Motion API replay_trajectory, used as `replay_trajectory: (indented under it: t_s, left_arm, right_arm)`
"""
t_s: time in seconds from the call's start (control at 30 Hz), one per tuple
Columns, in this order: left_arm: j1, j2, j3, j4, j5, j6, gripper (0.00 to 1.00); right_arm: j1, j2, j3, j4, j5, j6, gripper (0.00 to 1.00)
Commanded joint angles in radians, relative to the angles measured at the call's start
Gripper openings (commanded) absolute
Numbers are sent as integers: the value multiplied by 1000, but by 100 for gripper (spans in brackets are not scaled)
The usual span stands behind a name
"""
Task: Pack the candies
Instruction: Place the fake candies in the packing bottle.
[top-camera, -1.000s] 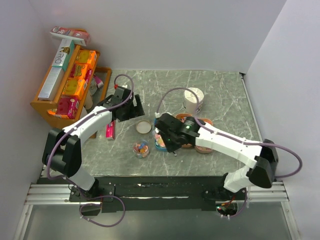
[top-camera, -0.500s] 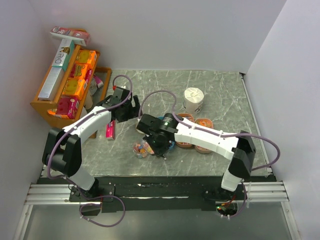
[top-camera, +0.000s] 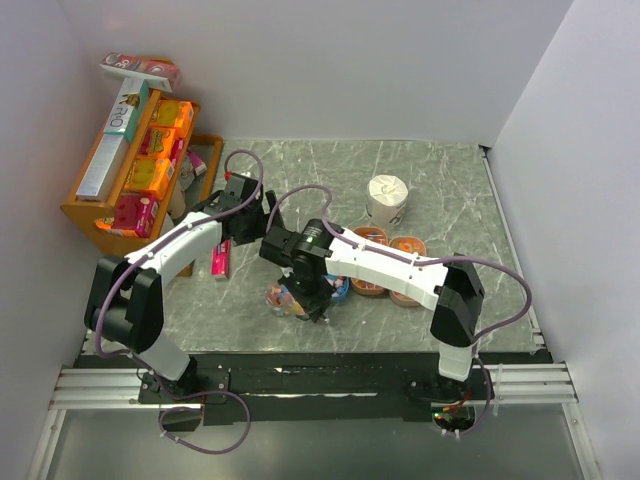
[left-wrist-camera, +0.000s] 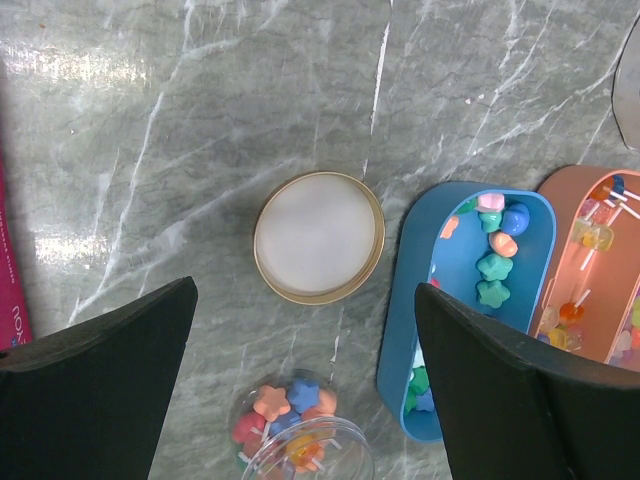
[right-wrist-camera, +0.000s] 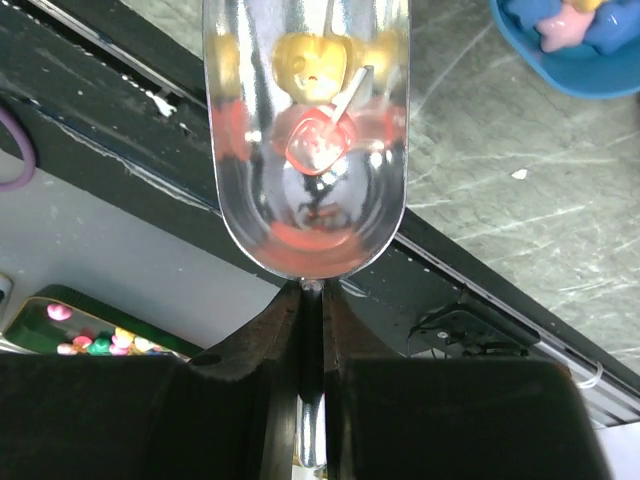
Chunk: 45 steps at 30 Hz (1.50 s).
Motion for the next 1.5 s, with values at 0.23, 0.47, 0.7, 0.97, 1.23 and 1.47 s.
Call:
replay_trajectory:
  t_s: [0.23, 0.47, 0.7, 0.97, 1.23, 1.47]
  left_arm:
    - [12, 2, 2, -8, 7, -19, 96]
    - [24, 19, 14, -22, 7, -22, 96]
    - [29, 27, 19, -25, 7, -24, 96]
    - [31, 30, 20, -29, 7, -25, 96]
    - [32, 30, 17, -23, 7, -21, 96]
    - [31, 30, 13, -16, 23, -13, 97]
  right_arm:
    - [-13, 87, 138, -139, -52, -17, 0]
    - [-38, 106, 178, -172, -55, -27, 0]
    - [-59, 101, 148, -186, -98, -43, 0]
    - [-64, 83, 88, -197, -126, -55, 0]
    - [-74, 28, 86, -183, -101, -32, 0]
    - [-74, -95, -4, -61, -18, -3, 0]
